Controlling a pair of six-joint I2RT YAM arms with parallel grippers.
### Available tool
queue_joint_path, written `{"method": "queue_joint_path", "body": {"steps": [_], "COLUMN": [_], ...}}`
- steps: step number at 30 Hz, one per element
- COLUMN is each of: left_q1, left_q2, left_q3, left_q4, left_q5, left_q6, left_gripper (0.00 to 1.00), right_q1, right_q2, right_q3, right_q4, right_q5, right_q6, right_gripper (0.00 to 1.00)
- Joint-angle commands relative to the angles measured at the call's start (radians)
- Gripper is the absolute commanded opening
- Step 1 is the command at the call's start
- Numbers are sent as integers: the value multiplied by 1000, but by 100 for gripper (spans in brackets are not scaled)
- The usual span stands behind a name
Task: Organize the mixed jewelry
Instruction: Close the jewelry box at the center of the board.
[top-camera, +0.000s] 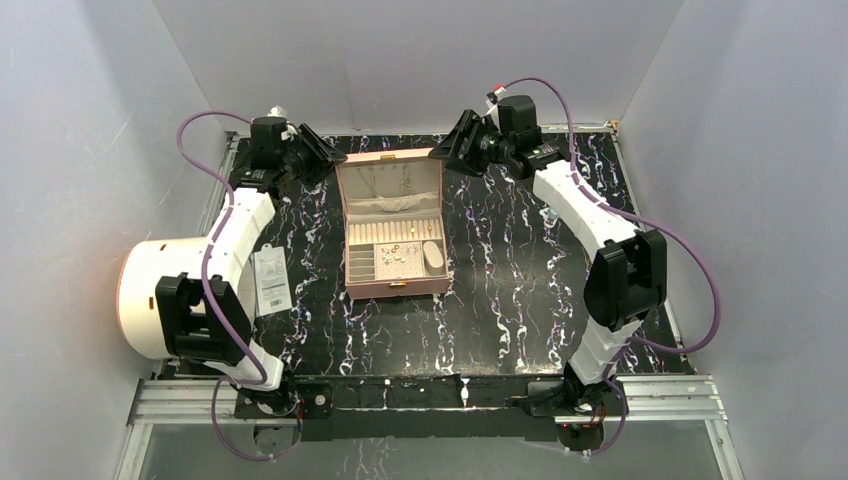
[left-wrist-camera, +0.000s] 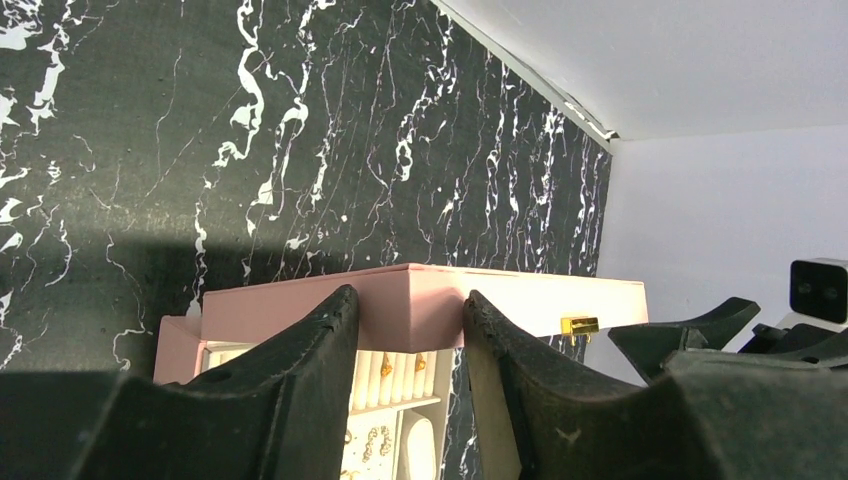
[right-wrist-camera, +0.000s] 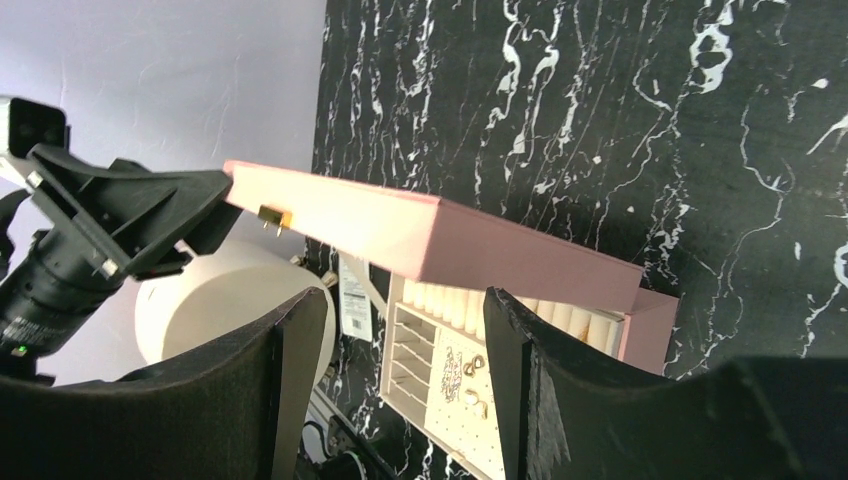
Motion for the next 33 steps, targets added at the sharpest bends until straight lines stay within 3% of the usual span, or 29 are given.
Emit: {"method": "queue_joint_path", "body": {"steps": [1, 15, 25, 33], "left_q1": [-11, -11, -11, -11], "left_q2": [-68, -287, -436, -483], "left_q3": [-70, -307, -507, -585], "left_q4": [1, -48, -82, -100], "left_q5": [76, 73, 63, 56], "left_q6": [-2, -34, -85, -87], "left_gripper": [38, 36, 34, 34], "right_q1": [-5, -5, -6, -5], "right_q2": [-123, -333, -350, -314], "right_q3": [-46, -237, -338, -346], "right_q4": [63, -46, -98, -185], "right_q5": [-57, 59, 29, 37], "right_q6": [-8, 4, 23, 3], "right_gripper": [68, 68, 64, 62]}}
